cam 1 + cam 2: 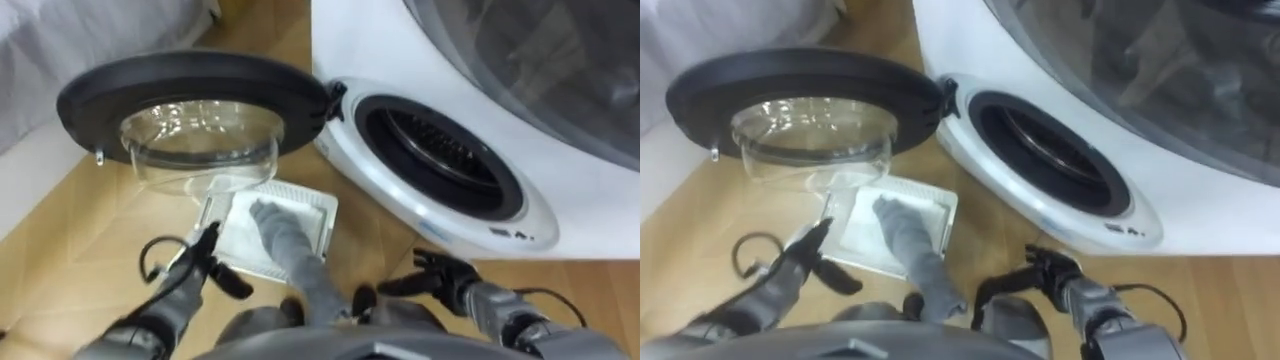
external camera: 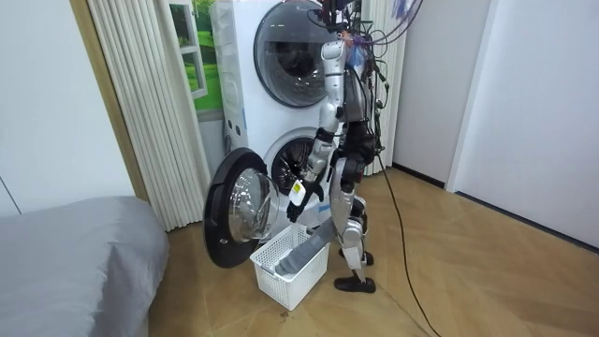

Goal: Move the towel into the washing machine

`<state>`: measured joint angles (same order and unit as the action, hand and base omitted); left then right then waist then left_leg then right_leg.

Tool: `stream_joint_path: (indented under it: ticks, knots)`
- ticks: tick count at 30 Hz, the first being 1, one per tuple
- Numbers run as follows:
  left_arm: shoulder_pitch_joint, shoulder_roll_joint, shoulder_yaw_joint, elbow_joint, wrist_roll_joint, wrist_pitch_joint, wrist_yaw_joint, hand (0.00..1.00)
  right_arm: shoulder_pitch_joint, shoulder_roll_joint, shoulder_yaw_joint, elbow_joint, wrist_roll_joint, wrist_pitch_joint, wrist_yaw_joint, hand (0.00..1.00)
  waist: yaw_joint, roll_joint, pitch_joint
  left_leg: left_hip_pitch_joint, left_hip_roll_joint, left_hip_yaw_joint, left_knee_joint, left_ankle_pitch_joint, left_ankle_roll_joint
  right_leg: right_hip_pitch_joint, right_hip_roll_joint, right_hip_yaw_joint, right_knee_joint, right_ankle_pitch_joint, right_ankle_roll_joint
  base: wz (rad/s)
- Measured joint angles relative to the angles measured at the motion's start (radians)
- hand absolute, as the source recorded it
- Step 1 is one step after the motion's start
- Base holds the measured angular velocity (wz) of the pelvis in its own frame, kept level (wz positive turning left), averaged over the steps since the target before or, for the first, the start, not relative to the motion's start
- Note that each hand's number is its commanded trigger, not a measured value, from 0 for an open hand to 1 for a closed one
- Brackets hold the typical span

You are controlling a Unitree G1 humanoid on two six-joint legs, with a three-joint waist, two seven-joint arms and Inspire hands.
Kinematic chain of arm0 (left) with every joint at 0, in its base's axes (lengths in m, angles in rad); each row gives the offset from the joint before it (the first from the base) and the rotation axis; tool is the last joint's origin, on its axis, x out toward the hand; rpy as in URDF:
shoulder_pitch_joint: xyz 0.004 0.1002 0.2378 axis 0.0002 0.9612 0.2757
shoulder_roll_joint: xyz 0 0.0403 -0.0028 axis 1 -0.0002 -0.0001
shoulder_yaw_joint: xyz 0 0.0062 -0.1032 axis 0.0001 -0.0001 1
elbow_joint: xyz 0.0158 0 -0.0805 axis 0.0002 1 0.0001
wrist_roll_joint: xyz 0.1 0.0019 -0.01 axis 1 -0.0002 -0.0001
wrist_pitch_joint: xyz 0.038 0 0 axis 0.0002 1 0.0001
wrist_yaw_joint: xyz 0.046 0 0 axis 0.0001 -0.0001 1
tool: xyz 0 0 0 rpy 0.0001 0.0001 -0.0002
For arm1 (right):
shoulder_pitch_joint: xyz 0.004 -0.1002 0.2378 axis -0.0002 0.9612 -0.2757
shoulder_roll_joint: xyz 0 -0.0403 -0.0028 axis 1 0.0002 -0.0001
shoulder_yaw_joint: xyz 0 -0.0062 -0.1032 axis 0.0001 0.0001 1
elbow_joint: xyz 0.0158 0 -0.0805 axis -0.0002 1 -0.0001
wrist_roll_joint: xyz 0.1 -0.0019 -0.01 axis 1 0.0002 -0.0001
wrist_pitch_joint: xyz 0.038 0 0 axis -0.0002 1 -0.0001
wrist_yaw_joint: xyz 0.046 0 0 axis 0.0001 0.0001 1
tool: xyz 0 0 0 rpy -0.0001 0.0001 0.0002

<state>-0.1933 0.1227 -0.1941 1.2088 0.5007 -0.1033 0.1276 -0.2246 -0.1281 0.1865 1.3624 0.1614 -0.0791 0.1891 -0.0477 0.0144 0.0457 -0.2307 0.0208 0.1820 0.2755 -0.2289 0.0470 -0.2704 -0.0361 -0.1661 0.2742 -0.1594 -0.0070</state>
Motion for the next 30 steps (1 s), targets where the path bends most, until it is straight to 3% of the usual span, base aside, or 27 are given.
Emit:
stream_joint_path:
  ticks: [6,10,16,18,22,30]
  knots:
    - [-0.133,-0.007,-0.094,0.029,0.074,-0.021,0.036,0.0,-0.065,0.005,0.038,-0.016,0.022,-0.032,-0.046,0.0,-0.016,0.007,0.0183,-0.191,0.002,0.008,0.081,0.001,0.003,-0.214,-0.018,0.003,0.118,0.0,0.0,-0.04]
    - [-0.211,-0.011,-0.148,0.033,0.137,-0.021,0.054,0.0,-0.115,0.006,0.058,-0.053,0.033,-0.032,-0.071,0.0,-0.035,0.001,0.0408,-0.321,0.002,0.015,0.148,0.001,0.003,-0.36,-0.033,0.028,0.202,-0.001,-0.001,-0.06]
    - [-0.306,0.009,-0.262,0.029,0.168,-0.02,0.066,0.0,-0.173,0.005,0.108,-0.088,0.11,-0.029,-0.086,0.0,-0.066,-0.006,0.049,-0.527,0.019,0.039,0.284,-0.008,0.016,-0.559,-0.035,0.067,0.307,-0.003,-0.005,-0.05]
    - [-0.335,0.016,-0.297,0.03,0.171,-0.02,0.068,0.0,-0.187,0.004,0.111,-0.102,0.118,-0.029,-0.086,0.0,-0.087,-0.011,0.0551,-0.59,0.021,0.051,0.33,-0.013,0.023,-0.623,-0.041,0.077,0.352,-0.014,-0.016,0.05]
    - [-0.4,0.026,-0.351,0.026,0.216,-0.021,0.086,0.0,-0.191,-0.002,0.129,-0.155,0.14,-0.031,-0.091,0.0,-0.118,-0.01,0.0586,-0.741,0.043,0.054,0.466,-0.056,0.041,-0.772,-0.043,0.08,0.467,-0.041,-0.043,0.01]
    - [-0.427,0.03,-0.423,0.009,0.28,-0.031,0.1,0.0,-0.228,-0.001,0.15,-0.155,0.316,-0.063,-0.071,0.0,-0.143,-0.009,0.0595,-0.914,0.09,0.062,0.666,-0.112,0.046,-0.947,-0.031,0.092,0.64,-0.063,-0.061,-0.08]
